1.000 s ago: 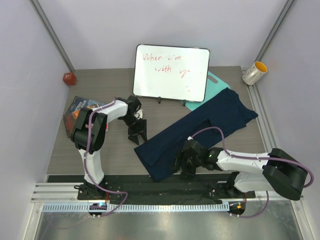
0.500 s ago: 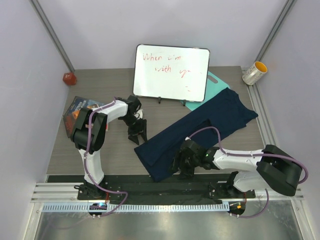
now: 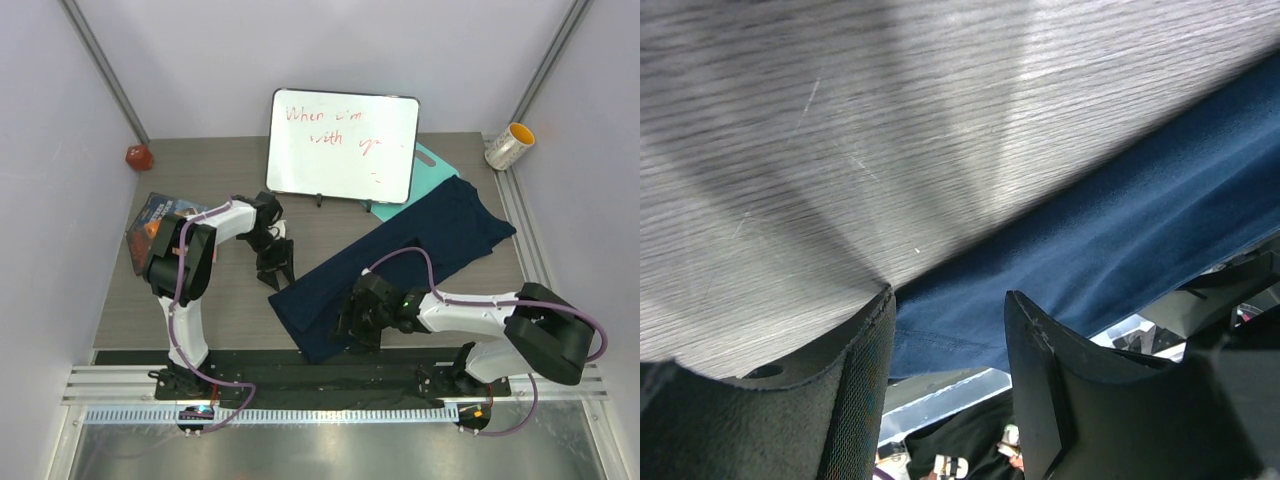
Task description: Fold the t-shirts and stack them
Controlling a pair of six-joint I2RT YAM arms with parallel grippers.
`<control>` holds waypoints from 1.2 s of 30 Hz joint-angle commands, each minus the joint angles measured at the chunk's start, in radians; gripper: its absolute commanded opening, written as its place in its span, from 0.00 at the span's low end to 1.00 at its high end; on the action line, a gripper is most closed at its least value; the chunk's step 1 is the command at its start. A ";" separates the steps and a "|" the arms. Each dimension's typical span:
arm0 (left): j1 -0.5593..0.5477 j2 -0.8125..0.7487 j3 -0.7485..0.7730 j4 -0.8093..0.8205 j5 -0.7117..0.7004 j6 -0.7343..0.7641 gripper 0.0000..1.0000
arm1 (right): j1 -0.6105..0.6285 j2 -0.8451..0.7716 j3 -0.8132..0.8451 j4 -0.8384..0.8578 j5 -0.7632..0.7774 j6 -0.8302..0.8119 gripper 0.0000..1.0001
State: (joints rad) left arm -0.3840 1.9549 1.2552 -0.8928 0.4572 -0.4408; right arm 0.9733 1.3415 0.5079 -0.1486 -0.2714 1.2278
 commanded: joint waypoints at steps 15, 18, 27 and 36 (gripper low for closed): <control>-0.001 0.030 0.000 0.031 0.061 0.001 0.46 | -0.008 0.119 0.110 0.038 0.061 -0.057 0.64; -0.013 0.038 0.003 0.032 0.080 0.001 0.47 | -0.008 0.125 0.119 0.035 0.063 -0.060 0.64; -0.033 0.044 0.012 0.025 0.061 0.008 0.36 | -0.008 0.137 0.150 0.017 0.064 -0.071 0.62; -0.033 0.042 0.013 0.020 0.044 0.010 0.15 | -0.010 0.122 0.165 -0.006 0.084 -0.071 0.21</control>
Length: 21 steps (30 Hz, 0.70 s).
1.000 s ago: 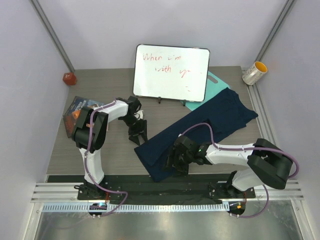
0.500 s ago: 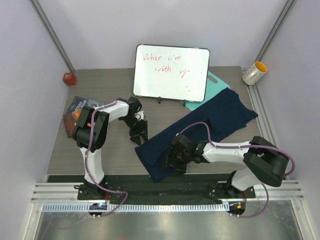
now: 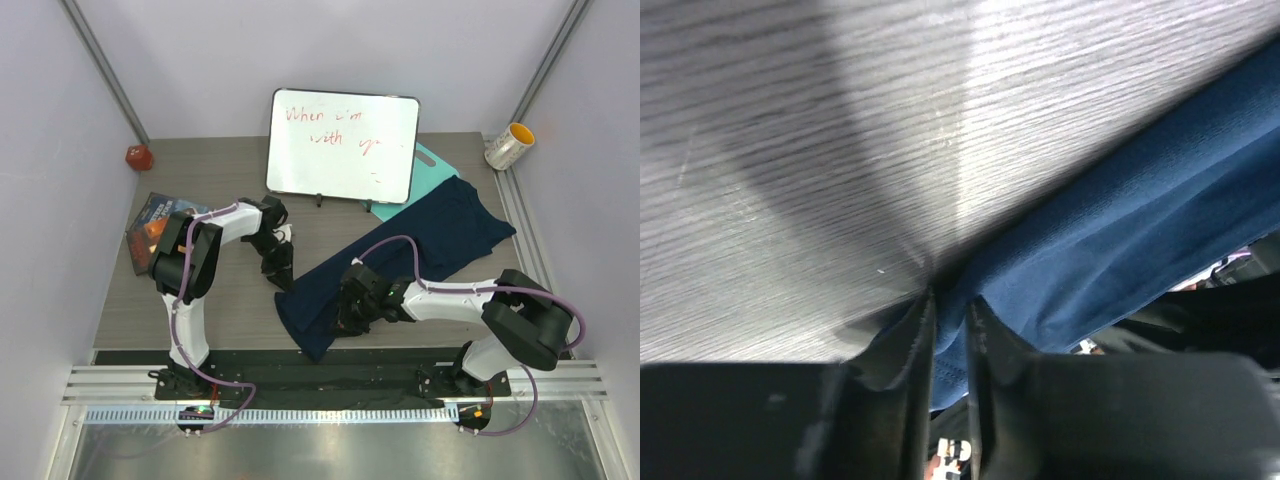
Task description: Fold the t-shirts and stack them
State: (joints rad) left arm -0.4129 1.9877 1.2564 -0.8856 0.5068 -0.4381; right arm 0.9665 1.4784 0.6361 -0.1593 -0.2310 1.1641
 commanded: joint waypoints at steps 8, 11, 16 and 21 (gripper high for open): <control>-0.004 0.007 0.017 0.013 0.015 0.007 0.00 | -0.008 -0.056 0.030 -0.020 0.067 0.006 0.01; -0.004 -0.001 0.021 0.013 0.041 0.006 0.00 | -0.011 -0.098 0.013 -0.031 0.079 0.028 0.01; -0.015 0.002 0.066 -0.009 0.062 0.004 0.00 | -0.023 -0.165 -0.030 -0.032 0.099 0.071 0.01; -0.038 0.020 0.167 -0.044 0.058 -0.004 0.00 | -0.028 -0.199 -0.053 -0.036 0.110 0.097 0.01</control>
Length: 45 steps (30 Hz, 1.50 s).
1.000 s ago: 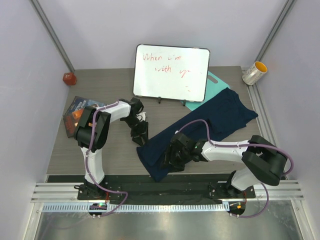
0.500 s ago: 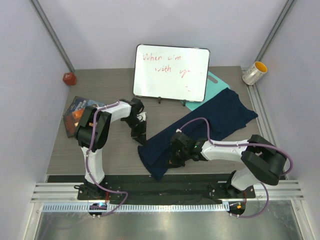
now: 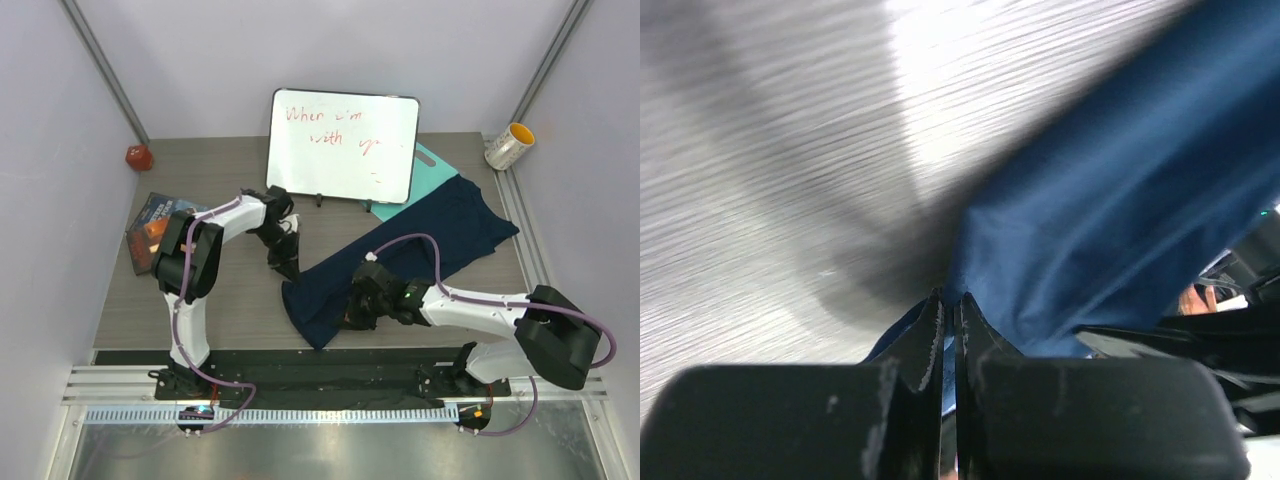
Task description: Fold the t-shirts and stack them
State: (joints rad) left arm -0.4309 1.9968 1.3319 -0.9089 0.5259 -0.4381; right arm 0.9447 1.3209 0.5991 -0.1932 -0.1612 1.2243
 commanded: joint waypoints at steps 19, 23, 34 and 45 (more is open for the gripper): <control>-0.074 0.092 0.472 -0.179 0.026 -0.034 0.00 | -0.047 -0.325 -0.168 -0.032 0.130 0.185 0.01; -0.075 0.157 0.602 -0.235 0.010 -0.042 0.00 | -0.063 -0.396 -0.199 -0.046 0.153 0.216 0.01; -0.134 0.234 0.716 -0.177 0.013 -0.132 0.00 | -0.098 -0.515 -0.197 -0.133 0.267 0.250 0.01; -0.232 0.344 0.882 -0.088 0.006 -0.226 0.00 | -0.119 -0.644 -0.193 -0.207 0.382 0.294 0.01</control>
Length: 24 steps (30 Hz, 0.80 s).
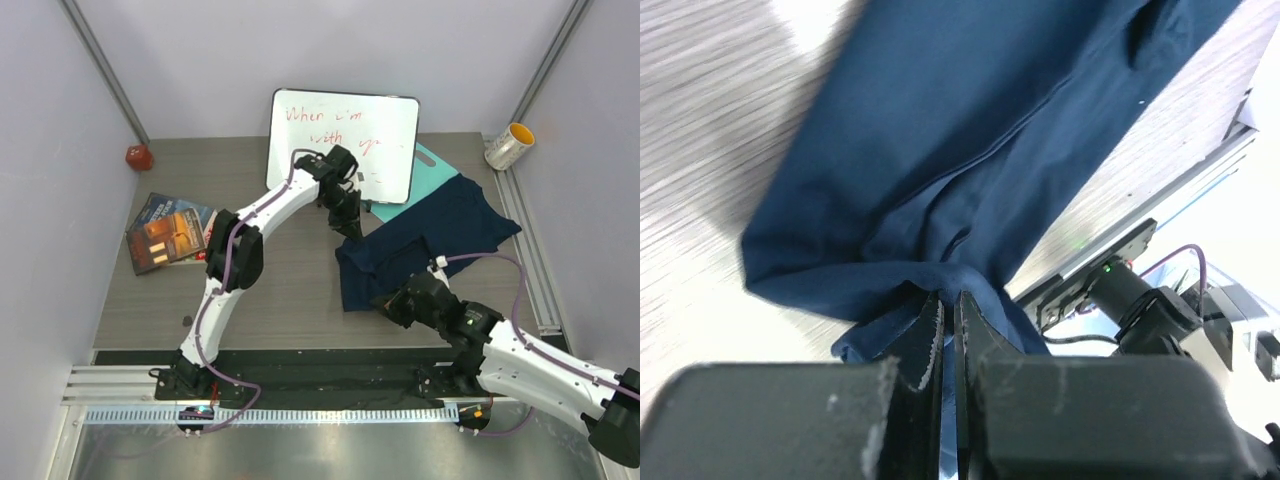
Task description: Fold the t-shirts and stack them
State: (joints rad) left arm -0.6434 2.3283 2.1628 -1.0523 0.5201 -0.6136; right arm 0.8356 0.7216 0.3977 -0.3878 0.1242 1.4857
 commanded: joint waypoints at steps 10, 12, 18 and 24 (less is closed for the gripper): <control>-0.032 0.065 0.140 0.101 -0.018 -0.075 0.01 | -0.013 -0.198 -0.014 -0.098 0.238 0.119 0.01; -0.033 0.068 0.138 0.120 -0.022 -0.077 0.00 | -0.015 -0.243 -0.019 -0.126 0.267 0.139 0.01; -0.035 0.126 0.176 0.167 0.020 -0.078 0.01 | -0.013 -0.321 -0.042 -0.220 0.361 0.212 0.01; -0.048 0.193 0.233 0.181 0.029 -0.057 0.01 | -0.013 -0.292 -0.068 -0.226 0.365 0.240 0.01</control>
State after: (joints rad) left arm -0.6865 2.4920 2.3432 -0.9276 0.5323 -0.6807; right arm 0.8249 0.4103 0.3424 -0.5854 0.4114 1.6821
